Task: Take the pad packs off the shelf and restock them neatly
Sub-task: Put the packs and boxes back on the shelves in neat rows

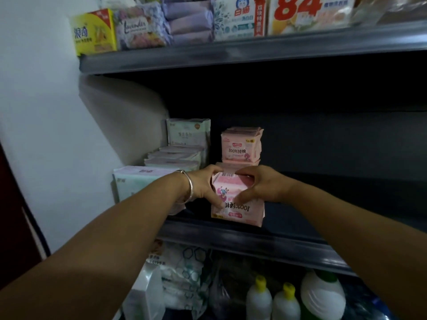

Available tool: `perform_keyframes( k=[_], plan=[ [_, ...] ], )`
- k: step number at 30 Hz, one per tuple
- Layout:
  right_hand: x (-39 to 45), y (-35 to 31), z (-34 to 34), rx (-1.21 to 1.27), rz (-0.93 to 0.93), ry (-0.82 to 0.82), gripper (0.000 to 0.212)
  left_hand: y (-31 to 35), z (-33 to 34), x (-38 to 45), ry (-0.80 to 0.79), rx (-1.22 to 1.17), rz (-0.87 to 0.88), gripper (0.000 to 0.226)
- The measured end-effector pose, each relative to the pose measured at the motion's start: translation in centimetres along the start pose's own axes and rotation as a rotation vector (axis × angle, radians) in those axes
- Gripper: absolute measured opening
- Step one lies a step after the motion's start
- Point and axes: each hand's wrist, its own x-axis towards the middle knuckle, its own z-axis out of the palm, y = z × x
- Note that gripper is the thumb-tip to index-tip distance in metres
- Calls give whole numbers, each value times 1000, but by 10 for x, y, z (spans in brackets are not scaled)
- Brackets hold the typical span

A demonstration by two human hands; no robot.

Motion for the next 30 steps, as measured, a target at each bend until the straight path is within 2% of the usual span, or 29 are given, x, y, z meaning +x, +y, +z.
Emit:
perform_keyframes(
  k=[4,10,14,16,17,18,20,21,23,25,26,29,30],
  plan=[
    [10,-5,4,-51,-7,9,71,-9,-3,7,33,-35,-18,81],
    [31,-6,9,10,-6,-2,74,-18,-16,14,36,-275,16,77],
    [36,-9,4,22,1,-55,54,-17,-24,22,64,-384,152,84],
    [35,-7,-1,168,0,46,47,-16,-26,26,138,-438,196,87],
    [35,-4,-3,273,4,109,48,-16,-26,27,167,-494,193,81],
    [35,-1,-4,389,12,159,49,-15,-26,27,169,-556,191,66],
    [33,6,-4,624,25,178,53,-14,-22,26,88,-630,173,45],
    [32,11,-3,717,37,152,55,-14,-19,26,41,-647,146,45],
    [28,18,2,771,52,59,55,-14,-14,26,26,-613,87,65],
    [24,24,4,682,58,-6,55,-14,-14,26,94,-486,59,86],
    [24,26,5,644,60,-3,62,-13,-15,26,123,-418,68,89],
    [23,29,3,595,78,72,97,-6,-21,23,156,-156,89,79],
    [22,27,3,574,68,74,100,-4,-22,23,137,-46,82,78]
  ],
)
